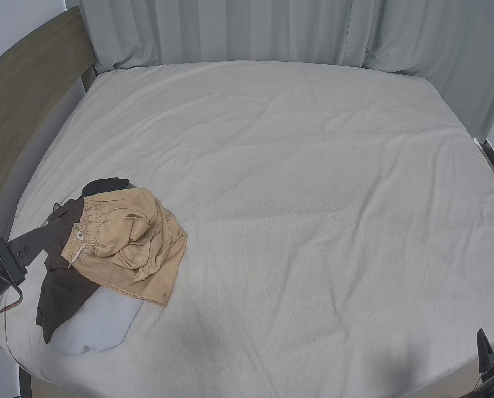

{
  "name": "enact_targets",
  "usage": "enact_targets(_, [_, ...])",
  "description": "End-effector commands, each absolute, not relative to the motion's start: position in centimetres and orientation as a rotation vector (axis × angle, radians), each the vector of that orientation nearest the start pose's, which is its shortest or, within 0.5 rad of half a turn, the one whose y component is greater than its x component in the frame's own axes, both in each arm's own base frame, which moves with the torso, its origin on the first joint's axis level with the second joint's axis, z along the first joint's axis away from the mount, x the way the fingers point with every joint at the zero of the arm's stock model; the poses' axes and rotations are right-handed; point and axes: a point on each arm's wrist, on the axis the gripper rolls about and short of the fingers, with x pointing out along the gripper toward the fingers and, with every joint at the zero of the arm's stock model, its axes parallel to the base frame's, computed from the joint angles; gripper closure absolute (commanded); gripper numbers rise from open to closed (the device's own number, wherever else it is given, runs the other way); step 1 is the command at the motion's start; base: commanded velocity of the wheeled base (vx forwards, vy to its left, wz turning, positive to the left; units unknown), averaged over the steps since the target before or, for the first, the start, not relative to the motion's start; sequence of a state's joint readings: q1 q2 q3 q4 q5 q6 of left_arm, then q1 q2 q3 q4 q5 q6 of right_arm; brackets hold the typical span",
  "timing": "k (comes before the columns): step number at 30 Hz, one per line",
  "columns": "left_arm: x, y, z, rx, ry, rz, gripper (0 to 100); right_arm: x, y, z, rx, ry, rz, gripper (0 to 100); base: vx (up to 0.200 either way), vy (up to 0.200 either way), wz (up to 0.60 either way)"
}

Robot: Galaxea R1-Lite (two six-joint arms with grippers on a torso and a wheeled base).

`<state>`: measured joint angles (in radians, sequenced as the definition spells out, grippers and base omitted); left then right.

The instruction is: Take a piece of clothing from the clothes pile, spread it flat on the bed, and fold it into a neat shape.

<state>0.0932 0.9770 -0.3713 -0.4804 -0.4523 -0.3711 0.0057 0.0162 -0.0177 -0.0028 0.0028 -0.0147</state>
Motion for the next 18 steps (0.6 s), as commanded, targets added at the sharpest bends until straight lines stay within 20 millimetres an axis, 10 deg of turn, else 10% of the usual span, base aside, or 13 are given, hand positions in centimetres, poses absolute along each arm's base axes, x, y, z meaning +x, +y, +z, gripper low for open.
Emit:
enact_targets(1, [13.6, 1.4, 20.1, -0.437, 0.211, -0.290, 0, -2.3, 0.0, 7.6, -0.015, -0.003, 0.009, 0, 0.000, 0.000, 0.00])
enact_targets(18, [19.0, 2.5, 17.2, -0.442, 0.304, -0.249, 0, -2.3, 0.0, 7.6, -0.014, -0.003, 0.009, 0, 0.000, 0.000, 0.00])
